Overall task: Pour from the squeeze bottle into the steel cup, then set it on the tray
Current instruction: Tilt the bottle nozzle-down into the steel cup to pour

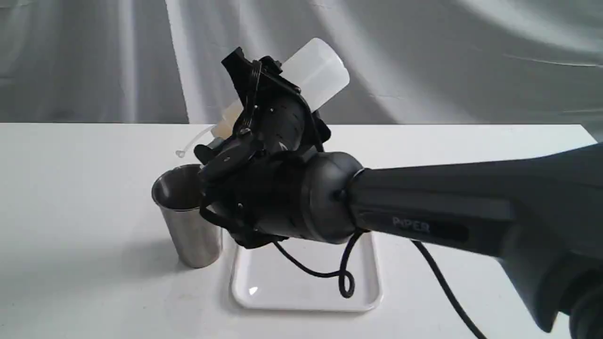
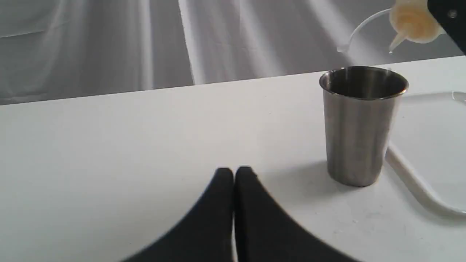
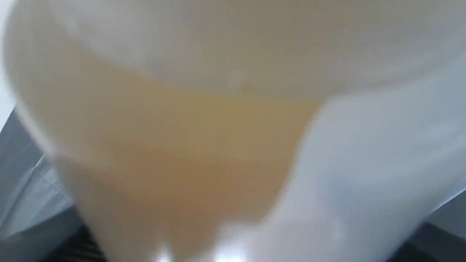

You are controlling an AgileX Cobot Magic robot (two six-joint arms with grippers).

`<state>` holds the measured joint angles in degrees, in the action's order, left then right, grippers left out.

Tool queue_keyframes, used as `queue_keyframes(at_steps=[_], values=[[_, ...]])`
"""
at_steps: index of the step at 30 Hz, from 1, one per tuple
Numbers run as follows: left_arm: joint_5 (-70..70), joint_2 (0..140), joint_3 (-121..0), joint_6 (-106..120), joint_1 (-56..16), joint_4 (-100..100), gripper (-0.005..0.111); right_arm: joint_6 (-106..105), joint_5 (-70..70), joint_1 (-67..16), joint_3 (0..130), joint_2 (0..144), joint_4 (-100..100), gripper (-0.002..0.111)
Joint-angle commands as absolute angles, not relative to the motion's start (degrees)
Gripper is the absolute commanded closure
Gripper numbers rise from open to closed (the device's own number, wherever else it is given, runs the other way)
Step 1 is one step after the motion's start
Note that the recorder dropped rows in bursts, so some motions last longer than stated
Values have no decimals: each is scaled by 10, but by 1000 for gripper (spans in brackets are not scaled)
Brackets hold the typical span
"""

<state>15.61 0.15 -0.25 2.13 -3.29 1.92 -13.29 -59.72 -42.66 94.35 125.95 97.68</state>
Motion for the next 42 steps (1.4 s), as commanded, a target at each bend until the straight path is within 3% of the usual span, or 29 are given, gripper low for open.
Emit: queue_keyframes(at_steps=[1,32,42], values=[[152,0,0,20,-36,19,107,-133,-611,-429,947,1252,999,102],[152,0,0,18,-36,19,107,-138,-611,-429,947,1252,999,102],[152,0,0,20,-36,19,107,-14,-610,-429,947,1252,998,102]])
